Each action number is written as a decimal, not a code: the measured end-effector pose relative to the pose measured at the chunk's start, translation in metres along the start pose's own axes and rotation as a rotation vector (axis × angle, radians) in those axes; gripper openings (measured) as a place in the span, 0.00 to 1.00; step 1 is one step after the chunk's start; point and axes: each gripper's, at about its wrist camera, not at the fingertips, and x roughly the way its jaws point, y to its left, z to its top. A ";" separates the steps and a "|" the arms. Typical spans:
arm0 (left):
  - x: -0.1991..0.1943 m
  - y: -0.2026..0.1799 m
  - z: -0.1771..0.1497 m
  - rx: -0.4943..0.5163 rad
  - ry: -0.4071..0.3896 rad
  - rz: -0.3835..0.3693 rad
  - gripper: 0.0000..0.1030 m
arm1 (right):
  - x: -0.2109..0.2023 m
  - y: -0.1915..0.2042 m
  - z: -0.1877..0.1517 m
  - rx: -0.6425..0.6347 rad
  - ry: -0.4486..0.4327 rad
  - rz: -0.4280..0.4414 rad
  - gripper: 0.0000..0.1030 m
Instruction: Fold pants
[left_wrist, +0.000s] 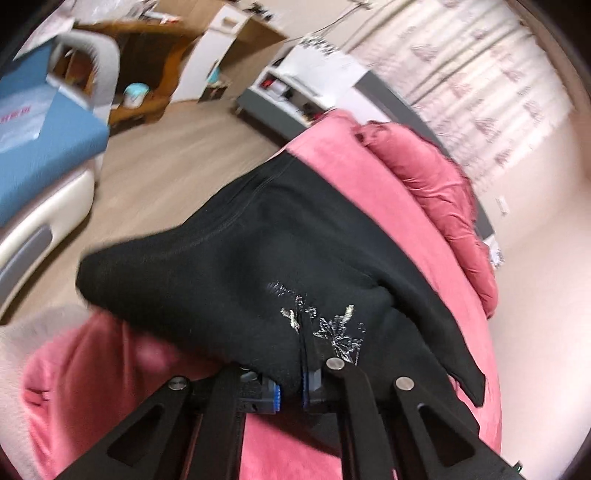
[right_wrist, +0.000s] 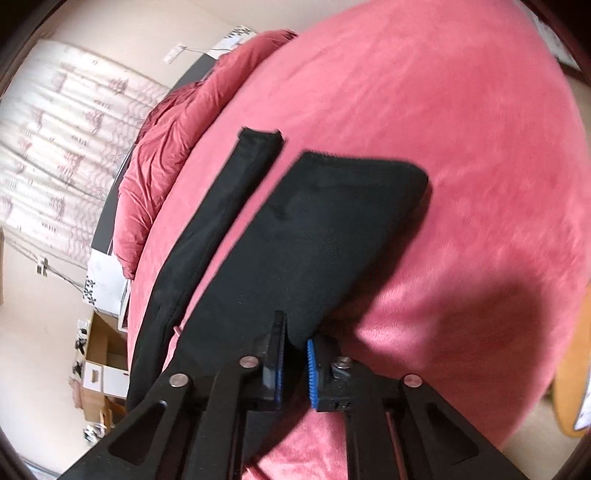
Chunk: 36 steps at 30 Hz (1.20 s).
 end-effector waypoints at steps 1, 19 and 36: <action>-0.007 0.001 -0.001 0.003 -0.001 -0.010 0.06 | -0.005 0.002 0.001 -0.012 -0.006 -0.002 0.09; -0.053 0.027 -0.048 0.087 0.088 0.131 0.24 | -0.029 -0.036 -0.012 -0.087 0.032 -0.178 0.33; 0.009 -0.097 -0.026 0.188 0.222 -0.209 0.34 | 0.041 0.023 0.077 -0.138 -0.011 -0.058 0.46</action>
